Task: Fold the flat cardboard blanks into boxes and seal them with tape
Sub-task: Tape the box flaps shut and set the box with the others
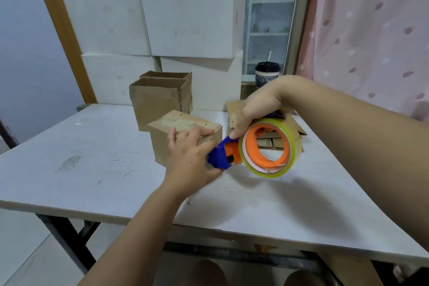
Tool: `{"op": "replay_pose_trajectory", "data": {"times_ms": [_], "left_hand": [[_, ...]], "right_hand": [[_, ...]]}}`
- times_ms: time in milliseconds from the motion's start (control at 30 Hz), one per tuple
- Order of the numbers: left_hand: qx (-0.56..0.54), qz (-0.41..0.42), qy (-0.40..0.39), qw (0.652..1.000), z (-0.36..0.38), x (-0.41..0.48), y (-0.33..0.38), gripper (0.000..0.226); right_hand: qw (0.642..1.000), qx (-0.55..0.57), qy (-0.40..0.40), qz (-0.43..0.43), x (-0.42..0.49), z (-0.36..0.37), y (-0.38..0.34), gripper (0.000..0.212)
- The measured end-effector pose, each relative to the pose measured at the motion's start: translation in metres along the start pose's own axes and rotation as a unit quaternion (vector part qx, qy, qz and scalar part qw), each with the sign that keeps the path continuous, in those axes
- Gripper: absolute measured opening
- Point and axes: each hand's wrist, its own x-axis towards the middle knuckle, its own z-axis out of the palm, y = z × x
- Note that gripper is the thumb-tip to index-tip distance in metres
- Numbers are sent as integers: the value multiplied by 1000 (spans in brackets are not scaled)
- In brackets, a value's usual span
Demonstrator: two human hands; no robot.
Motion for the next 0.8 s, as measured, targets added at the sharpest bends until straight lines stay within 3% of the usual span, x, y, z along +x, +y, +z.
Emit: {"op": "replay_pose_trajectory", "data": {"times_ms": [233, 333, 467, 600, 800], "left_hand": [[9, 46, -120, 992, -15, 2, -13, 54], [-19, 43, -120, 992, -16, 1, -15, 57], [-73, 35, -123, 989, -18, 2, -16, 68], [-91, 37, -101, 990, -17, -1, -17, 52], [-167, 7, -44, 985, -13, -6, -15, 21]], "right_hand": [[966, 214, -139, -39, 19, 32, 62, 43], [909, 343, -228, -53, 30, 54, 84, 39], [829, 437, -335, -99, 42, 73, 103, 41], [796, 471, -355, -133, 49, 85, 115, 44], [730, 596, -307, -129, 50, 97, 125, 46]]}}
